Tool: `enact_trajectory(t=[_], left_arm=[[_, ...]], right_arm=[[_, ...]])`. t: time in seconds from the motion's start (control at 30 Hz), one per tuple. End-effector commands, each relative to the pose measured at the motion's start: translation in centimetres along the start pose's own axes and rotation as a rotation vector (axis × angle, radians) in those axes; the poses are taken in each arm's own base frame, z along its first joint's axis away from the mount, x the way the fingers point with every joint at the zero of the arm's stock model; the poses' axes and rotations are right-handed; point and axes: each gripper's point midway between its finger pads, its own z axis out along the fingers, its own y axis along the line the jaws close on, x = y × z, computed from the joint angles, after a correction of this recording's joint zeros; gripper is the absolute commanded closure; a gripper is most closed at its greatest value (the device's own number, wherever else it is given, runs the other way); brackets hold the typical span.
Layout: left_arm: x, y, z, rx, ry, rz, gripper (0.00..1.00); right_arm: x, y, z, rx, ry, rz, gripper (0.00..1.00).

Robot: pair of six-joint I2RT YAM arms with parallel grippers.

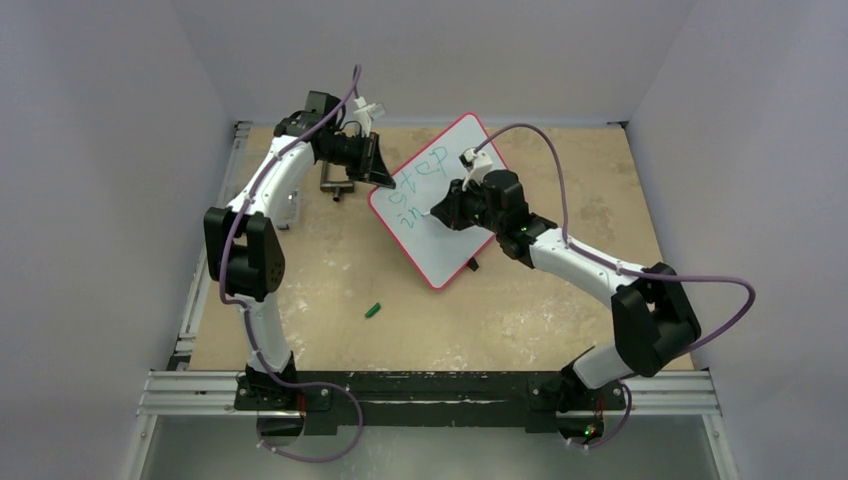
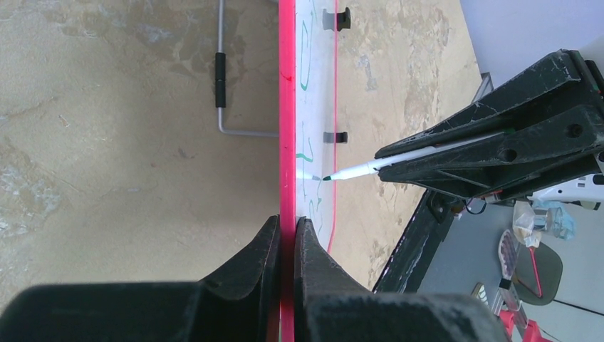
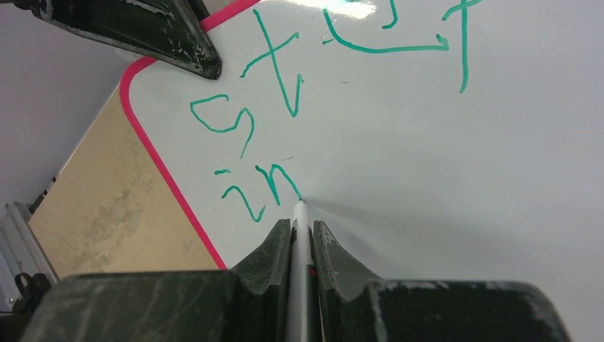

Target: Write a sentence on the whiteboard

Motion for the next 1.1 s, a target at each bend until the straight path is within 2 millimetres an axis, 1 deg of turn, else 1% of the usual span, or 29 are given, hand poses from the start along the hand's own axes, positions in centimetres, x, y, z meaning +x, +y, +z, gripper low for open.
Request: enact_trajectory(t=[0.0,0.1,0.3,0.5,0.7,0.83,1.07], left_arm=[[0.2,-1.5,0.0,-0.009,0.006,0.102,1.00],[0.1,-1.7,0.0,-0.008,0.004,0.108,1.00],[0.2,-1.7,-0.2,-0.011,0.003,0.110,1.00],[0.1,-1.9,-0.2,-0.010,0.000,0.113,1.00],[0.1,-2.0,-0.3,-0.008,0.000,0.116,1.00],[0.2,-1.9,-0.2,-0.011,0.004,0.113,1.00],[0.2,-2.0,-0.1,-0.009,0.002,0.115,1.00]], right_arm=[[-4.9,1.8,-1.2,-0.030,-0.122,-0.040,1.00],[-5.2,1.9,-0.8,-0.036,-0.123,-0.037,1.00],[-4.6,1.6,0.6,-0.035,-0.103,-0.026,1.00],[-3.8,1.1,1.4,-0.029,-0.081,-0.018,1.00],[-3.5,0.2,1.6,0.009,-0.073,-0.015,1.00],[-3.7,-0.5,1.6,0.035,-0.079,-0.016,1.00],[-4.8,-1.7,1.4,0.083,-0.098,-0.015,1.00]])
